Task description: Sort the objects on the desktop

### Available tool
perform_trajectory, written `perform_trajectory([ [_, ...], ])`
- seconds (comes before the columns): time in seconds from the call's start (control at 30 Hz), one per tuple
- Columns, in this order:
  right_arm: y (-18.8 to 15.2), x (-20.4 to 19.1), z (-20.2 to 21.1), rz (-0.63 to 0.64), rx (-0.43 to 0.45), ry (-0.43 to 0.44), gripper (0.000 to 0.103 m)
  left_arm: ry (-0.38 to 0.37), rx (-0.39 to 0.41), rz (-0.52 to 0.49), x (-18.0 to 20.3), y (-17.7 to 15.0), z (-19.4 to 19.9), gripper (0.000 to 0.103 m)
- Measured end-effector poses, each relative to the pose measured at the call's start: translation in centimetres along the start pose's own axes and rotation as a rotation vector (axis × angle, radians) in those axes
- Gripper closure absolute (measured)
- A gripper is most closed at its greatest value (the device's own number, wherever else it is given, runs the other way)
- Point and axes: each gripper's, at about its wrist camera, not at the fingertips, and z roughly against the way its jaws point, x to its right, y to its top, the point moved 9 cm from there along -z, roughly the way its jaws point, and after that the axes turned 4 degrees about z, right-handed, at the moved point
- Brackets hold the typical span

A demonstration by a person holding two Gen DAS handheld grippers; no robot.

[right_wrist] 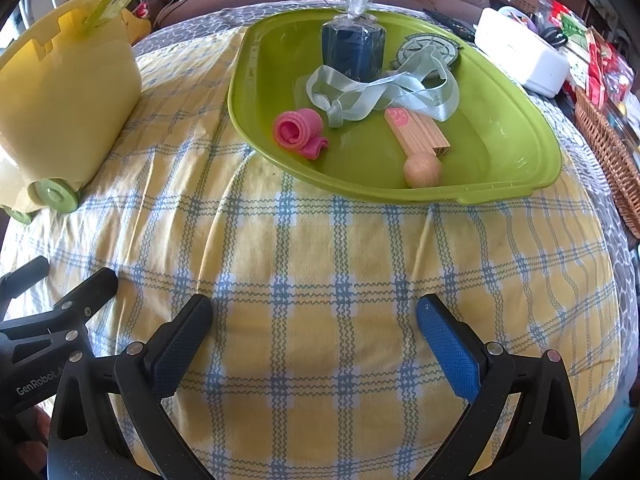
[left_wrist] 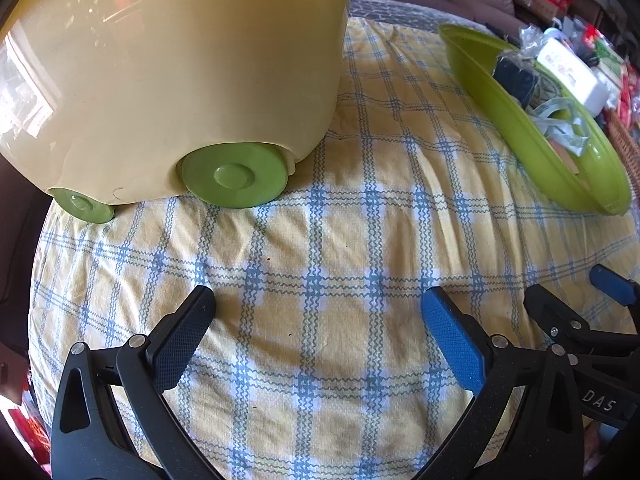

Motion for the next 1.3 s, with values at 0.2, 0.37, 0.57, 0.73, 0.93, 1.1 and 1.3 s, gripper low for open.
perform_trajectory([
  [0.2,0.0,0.2,1.2,0.001,0.004,0.016,0.000,-0.016,-0.005,-0.021,0.1,-0.4,1.1,0.000],
  [0.37,0.5,0.9,3.1,0.018,0.032,0.009,0.000,-0.020,0.031,-0.054,0.7,-0.3,3.1,0.000],
  [0.57,2.3,3.4,6.1,0.000,0.085,0.003,0.000,-0.056,0.080,-0.091,2.0,0.8,5.6,0.000],
  [0.73,4.4,6.4,8.0,-0.033,0.120,0.001,0.000,-0.149,0.127,-0.130,5.3,2.1,7.8,0.000],
  [0.93,6.9,10.6,9.6,-0.129,0.172,0.035,0.000,-0.200,0.166,-0.207,9.9,4.0,8.7,0.000],
  [1.1,8.6,13.7,10.2,-0.200,0.219,0.041,0.000,-0.238,0.192,-0.238,13.0,6.8,8.3,0.000],
  [1.3,9.9,15.9,9.2,-0.246,0.250,0.051,0.000,-0.244,0.191,-0.273,16.1,10.8,6.1,0.000],
])
